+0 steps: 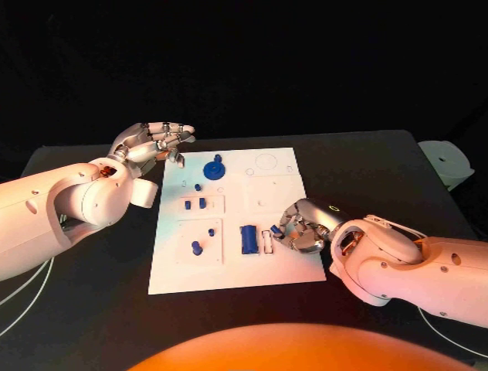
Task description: Assemble the parts on the task board
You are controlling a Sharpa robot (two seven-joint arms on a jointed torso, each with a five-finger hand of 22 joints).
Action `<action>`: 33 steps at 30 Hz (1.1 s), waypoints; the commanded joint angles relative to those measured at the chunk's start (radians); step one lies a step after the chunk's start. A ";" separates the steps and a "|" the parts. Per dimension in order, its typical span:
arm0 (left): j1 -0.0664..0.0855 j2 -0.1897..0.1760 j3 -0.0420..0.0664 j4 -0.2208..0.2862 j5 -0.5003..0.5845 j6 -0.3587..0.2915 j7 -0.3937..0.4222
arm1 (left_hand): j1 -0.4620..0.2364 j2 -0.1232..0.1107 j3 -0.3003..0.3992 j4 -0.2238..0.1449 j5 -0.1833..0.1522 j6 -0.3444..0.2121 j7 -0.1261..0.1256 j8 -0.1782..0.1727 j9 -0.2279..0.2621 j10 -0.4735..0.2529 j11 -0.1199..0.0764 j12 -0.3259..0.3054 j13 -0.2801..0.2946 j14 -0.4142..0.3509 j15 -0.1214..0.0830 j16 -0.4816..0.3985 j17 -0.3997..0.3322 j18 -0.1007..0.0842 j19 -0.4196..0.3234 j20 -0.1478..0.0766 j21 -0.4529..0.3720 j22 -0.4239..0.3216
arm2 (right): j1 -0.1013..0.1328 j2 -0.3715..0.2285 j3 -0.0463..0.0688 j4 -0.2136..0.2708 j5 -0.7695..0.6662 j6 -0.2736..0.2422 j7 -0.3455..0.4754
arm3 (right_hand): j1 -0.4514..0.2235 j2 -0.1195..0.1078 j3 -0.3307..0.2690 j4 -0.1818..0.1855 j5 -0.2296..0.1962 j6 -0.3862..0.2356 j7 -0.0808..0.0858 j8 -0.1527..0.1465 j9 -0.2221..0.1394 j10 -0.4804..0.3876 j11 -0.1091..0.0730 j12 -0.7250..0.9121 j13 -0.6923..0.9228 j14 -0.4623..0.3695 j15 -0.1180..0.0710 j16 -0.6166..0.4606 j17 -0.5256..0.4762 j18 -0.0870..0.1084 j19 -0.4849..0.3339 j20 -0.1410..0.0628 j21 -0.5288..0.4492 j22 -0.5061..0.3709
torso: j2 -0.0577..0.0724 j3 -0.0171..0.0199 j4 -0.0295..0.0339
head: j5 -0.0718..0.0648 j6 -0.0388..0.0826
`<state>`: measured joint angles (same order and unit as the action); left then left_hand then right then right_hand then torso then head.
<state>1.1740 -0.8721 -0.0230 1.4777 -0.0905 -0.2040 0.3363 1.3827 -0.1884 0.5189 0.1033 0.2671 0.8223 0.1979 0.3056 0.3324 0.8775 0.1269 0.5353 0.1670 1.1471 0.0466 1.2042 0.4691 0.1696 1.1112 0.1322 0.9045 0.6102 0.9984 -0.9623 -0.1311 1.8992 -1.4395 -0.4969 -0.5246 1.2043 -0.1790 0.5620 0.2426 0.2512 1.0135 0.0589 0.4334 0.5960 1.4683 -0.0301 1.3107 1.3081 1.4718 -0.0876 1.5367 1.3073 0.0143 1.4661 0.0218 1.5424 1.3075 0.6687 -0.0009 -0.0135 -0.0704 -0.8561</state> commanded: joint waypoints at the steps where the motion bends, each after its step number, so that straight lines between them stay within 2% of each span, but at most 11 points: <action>1: 0.000 0.002 0.001 0.004 0.000 0.013 0.005 | -0.008 -0.001 0.008 0.000 0.006 -0.007 -0.001 0.007 0.001 -0.005 0.001 0.004 0.001 -0.008 -0.001 0.003 -0.001 0.016 -0.007 -0.003 -0.005 -0.001 | -0.003 0.012 0.000 -0.009 0.092 0.023 -0.005 | -0.025 0.001 0.011 -0.016 0.022 0.023 -0.014 0.006 0.037 0.021 0.001 0.009 0.121 0.086 -0.003 0.006 0.198 -0.009 0.098 -0.005 0.003 0.257 | 0.001 0.0019 0.0015 | 0.001 -0.001; 10: 0.000 0.003 0.001 0.004 -0.001 0.015 0.005 | -0.008 -0.001 0.008 0.000 0.006 -0.007 -0.001 0.007 0.001 -0.005 0.001 0.004 0.001 -0.008 -0.001 0.003 -0.001 0.016 -0.007 -0.003 -0.005 -0.001 | -0.006 0.041 -0.001 -0.030 0.118 0.039 -0.009 | -0.091 0.007 -0.033 0.012 0.022 0.036 -0.016 0.007 0.037 0.026 0.000 0.019 0.129 0.087 -0.004 0.007 0.201 -0.010 0.100 -0.006 0.008 0.258 | 0.000 0.0016 0.0001 | 0.003 -0.003; 23: 0.000 0.002 0.001 0.004 -0.001 0.016 0.004 | -0.008 -0.001 0.008 0.000 0.006 -0.007 -0.001 0.007 0.001 -0.005 0.001 0.004 0.001 -0.008 -0.001 0.003 -0.001 0.016 -0.007 -0.003 -0.005 -0.001 | -0.006 0.059 0.000 -0.040 0.117 0.048 -0.010 | -0.114 0.012 -0.053 0.024 0.020 0.044 -0.018 0.008 0.038 0.028 -0.002 0.026 0.133 0.087 -0.005 0.008 0.203 -0.011 0.100 -0.007 0.011 0.259 | 0.000 0.0016 -0.0007 | 0.006 -0.008; 29: 0.000 0.002 0.001 0.004 -0.001 0.015 0.004 | -0.008 -0.001 0.008 0.000 0.006 -0.007 -0.001 0.007 0.001 -0.005 0.001 0.004 0.001 -0.008 -0.001 0.003 -0.001 0.016 -0.007 -0.003 -0.005 -0.001 | -0.006 0.063 0.000 -0.044 0.107 0.047 -0.010 | -0.134 0.004 -0.077 0.034 0.003 0.045 -0.018 0.007 0.037 0.028 -0.002 0.024 0.133 0.087 -0.006 0.007 0.202 -0.010 0.100 -0.007 0.008 0.258 | 0.000 0.0021 -0.0006 | 0.007 -0.009; 31: 0.000 0.002 0.001 0.004 -0.001 0.015 0.003 | -0.008 -0.001 0.008 0.000 0.006 -0.007 -0.001 0.007 0.001 -0.005 0.001 0.004 0.001 -0.008 -0.001 0.003 -0.001 0.016 -0.007 -0.003 -0.005 -0.001 | -0.006 0.064 0.000 -0.045 0.102 0.046 -0.010 | -0.152 -0.001 -0.094 0.043 -0.019 0.046 -0.017 0.006 0.037 0.027 -0.001 0.021 0.132 0.087 -0.005 0.007 0.201 -0.010 0.099 -0.007 0.007 0.258 | 0.000 0.0022 -0.0005 | 0.006 -0.009; 33: 0.000 0.001 0.001 0.004 -0.001 0.015 0.003 | -0.008 -0.001 0.008 0.000 0.006 -0.007 -0.001 0.007 0.001 -0.005 0.001 0.004 0.001 -0.008 -0.001 0.003 -0.001 0.016 -0.007 -0.003 -0.005 -0.001 | -0.006 0.064 0.000 -0.046 0.094 0.043 -0.010 | -0.183 -0.009 -0.128 0.047 -0.010 0.046 -0.016 0.003 0.036 0.025 0.000 0.016 0.130 0.086 -0.004 0.006 0.200 -0.009 0.098 -0.006 0.003 0.257 | 0.001 0.0020 -0.0006 | 0.007 -0.008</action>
<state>1.1740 -0.8721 -0.0230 1.4790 -0.0905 -0.2035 0.3352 1.3827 -0.1884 0.5189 0.1033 0.2671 0.8223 0.1979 0.3056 0.3322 0.8776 0.1270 0.5345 0.1668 1.1471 0.0466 1.2042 0.4694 0.1697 1.1112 0.1323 0.9045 0.6103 0.9934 -0.9005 -0.1310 1.8525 -1.3272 -0.4681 -0.5331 1.0289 -0.1872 0.4411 0.2881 0.2366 1.0596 0.0376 0.4399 0.6342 1.4683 -0.0302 1.3300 1.3077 1.4682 -0.0913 1.5404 1.3079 0.0144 1.4661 0.0218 1.5470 1.3081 0.6685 0.0011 -0.0140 -0.0640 -0.8651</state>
